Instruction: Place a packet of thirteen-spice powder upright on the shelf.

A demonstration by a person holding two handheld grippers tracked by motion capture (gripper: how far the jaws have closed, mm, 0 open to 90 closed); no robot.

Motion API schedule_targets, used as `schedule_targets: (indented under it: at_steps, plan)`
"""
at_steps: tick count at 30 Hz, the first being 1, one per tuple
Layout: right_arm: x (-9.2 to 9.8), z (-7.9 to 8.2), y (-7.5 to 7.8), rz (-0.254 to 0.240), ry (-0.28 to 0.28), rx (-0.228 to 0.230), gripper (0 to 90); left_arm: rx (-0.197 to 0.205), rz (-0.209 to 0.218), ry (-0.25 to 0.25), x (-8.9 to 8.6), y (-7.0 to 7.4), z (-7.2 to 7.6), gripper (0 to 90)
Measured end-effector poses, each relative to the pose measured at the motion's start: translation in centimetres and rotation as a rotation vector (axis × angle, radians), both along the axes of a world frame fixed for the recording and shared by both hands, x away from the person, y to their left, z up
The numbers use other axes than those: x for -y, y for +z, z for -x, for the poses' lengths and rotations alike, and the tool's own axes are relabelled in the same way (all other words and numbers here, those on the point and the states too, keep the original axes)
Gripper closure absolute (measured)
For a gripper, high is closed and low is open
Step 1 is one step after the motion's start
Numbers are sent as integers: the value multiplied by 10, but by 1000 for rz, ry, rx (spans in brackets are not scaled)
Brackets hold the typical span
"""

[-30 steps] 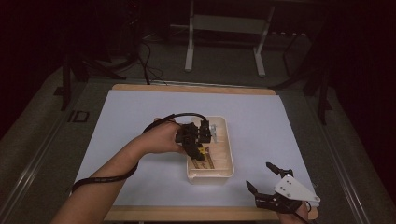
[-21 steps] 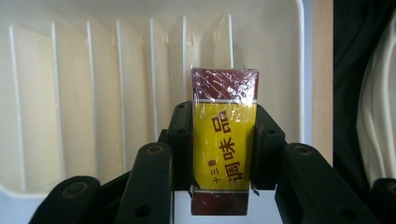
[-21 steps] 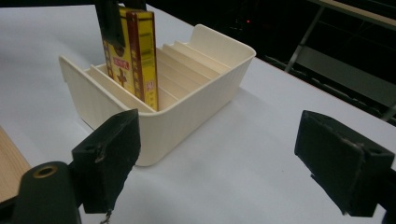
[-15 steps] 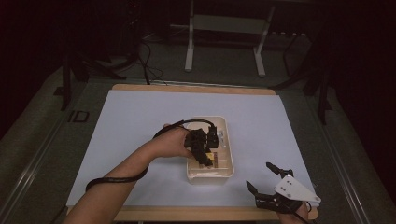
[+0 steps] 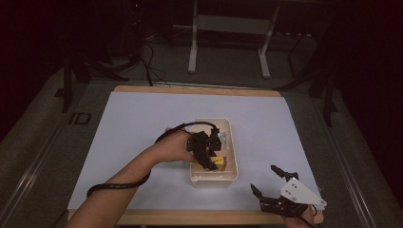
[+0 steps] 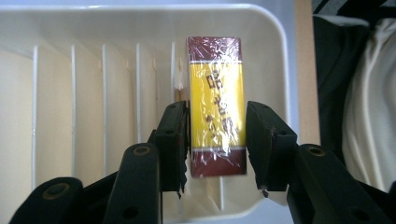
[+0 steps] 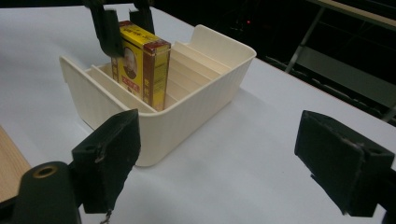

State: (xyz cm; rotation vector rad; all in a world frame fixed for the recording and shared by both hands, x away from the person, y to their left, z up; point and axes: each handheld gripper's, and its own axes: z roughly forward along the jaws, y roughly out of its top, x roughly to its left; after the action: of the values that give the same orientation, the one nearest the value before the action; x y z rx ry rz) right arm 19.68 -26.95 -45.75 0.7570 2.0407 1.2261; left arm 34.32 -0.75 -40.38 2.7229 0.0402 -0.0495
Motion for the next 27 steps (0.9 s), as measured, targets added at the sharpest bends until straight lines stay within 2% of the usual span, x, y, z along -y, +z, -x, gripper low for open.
schedule_targets:
  at_steps: [1, 2, 5, 8, 11, 14, 18, 19, 20, 21, 24, 27]
  plan:
    - [0, 0, 0, 0, 0, 0, 144, 0, 0, 0, 0, 0, 0, 597]
    - [0, 0, 0, 0, 0, 0, 144, -1, 29, 23, -5, 6, 0, 597]
    - [0, 0, 0, 2, -1, -2, 143, 7, 71, 41, -15, 14, 0, 576]
    - [0, 0, 0, 4, -1, -2, 144, -18, 109, 57, -25, 21, -1, 576]
    - [0, 0, 0, 3, -1, -3, 144, -22, 127, 71, -34, 25, 0, 574]
    - [0, 0, 0, 5, -2, -2, 144, -16, 156, 91, -41, 27, 2, 511]
    - [-1, 0, 0, 9, -2, -2, 144, 13, 209, 163, -48, 29, 4, 346]
    - [-1, 0, 0, 11, -3, -3, 144, 19, 211, 166, -50, 30, 4, 304]
    - [-1, 0, 0, 10, -2, -2, 144, 17, 219, 164, -51, 29, 6, 220]
    - [-1, 0, 0, 10, 0, 0, 144, 26, 213, 167, -52, 30, 6, 158]
    - [-1, 0, 0, 9, -2, -2, 144, 59, 201, 186, -56, 29, 11, 109]
    - [-1, 0, 0, 8, -2, -2, 144, 64, 183, 204, -61, 28, 13, 11]
